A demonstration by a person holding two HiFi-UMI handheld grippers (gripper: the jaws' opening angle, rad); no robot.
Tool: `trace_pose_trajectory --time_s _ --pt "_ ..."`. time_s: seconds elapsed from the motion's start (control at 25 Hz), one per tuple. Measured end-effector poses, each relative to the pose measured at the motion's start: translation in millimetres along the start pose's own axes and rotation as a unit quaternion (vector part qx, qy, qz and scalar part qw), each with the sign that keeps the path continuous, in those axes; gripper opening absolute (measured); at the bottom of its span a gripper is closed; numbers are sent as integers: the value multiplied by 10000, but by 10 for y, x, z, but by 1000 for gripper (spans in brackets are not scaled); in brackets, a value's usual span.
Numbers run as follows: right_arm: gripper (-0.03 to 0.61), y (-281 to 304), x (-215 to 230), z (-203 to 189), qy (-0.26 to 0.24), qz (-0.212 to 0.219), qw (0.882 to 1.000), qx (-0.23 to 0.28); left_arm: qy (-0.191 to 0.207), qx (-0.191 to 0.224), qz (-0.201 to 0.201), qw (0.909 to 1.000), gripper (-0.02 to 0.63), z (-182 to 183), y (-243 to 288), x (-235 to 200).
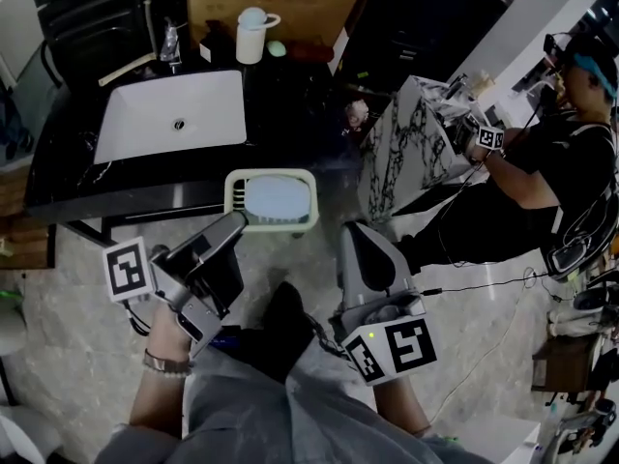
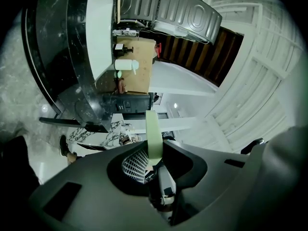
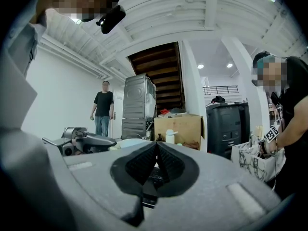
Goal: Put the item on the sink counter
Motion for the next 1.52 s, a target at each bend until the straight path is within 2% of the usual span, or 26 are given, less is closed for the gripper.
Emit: trace_pose_trajectory --time_s 0.52,1.2,1.52 --pt "-3 594 314 -85 81 285 9995 49 96 301 79 9995 89 447 300 -38" --pt "-3 1901 1235 -252 167 806 9966 4 229 710 114 9971 89 1398 1315 -155" --pt "-3 2396 1648 -325 194 1035 9944 28 273 919 115 9953 89 1722 1736 -230"
Point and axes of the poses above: the fingertips, and each gripper's own axes: y forward along the fingers, x to its right, z out of its top, the point moved 6 cm from there along -y, backward along the fingers, and after that the axes turned 11 degrees about -y, right-handed, at the moved point
